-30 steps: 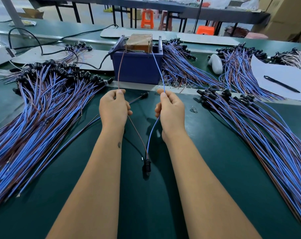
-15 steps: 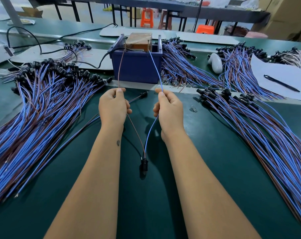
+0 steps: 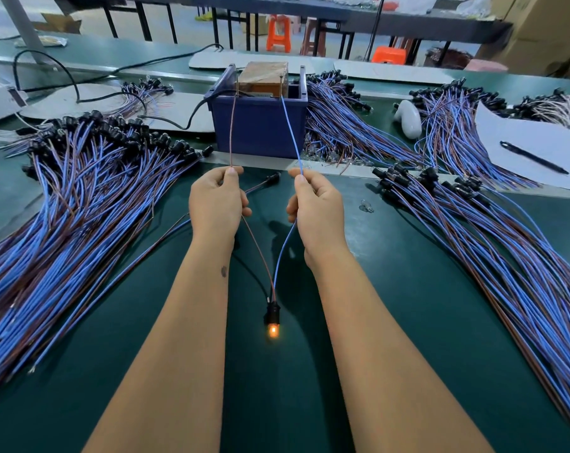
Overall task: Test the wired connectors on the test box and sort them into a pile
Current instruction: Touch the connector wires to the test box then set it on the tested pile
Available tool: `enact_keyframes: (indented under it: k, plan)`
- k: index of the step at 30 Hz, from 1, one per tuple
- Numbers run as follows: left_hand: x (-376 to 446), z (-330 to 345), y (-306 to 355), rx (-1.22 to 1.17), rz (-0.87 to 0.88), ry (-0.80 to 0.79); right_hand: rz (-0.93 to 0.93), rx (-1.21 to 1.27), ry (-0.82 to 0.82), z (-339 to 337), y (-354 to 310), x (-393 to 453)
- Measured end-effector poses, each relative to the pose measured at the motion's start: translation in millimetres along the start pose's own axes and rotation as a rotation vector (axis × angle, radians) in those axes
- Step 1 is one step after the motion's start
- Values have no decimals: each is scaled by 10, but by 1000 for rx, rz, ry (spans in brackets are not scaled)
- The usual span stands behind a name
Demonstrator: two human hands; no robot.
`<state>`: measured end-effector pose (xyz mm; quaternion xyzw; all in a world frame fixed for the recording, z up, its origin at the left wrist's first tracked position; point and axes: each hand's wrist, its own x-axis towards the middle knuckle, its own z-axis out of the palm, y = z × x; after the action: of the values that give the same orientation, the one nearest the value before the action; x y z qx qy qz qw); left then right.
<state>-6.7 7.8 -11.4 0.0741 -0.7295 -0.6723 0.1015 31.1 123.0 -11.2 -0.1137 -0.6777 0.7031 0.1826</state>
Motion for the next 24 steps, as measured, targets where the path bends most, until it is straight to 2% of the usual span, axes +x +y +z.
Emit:
enact_keyframes:
  k: [12,15,19,24]
  plan:
    - [-16,-3,6,15,-4,-8,-7,-29,-2,-16,-1,-10]
    - [-31,-1,12,-12,-5,-33,-78,-38,-1,0,-11,-22]
    - [-81,27,63,-47,48,-122,-169,-86,-51,60,0,-41]
    - [-163,69,124,-184,20,-343,-205,-175,-146,110,49,-35]
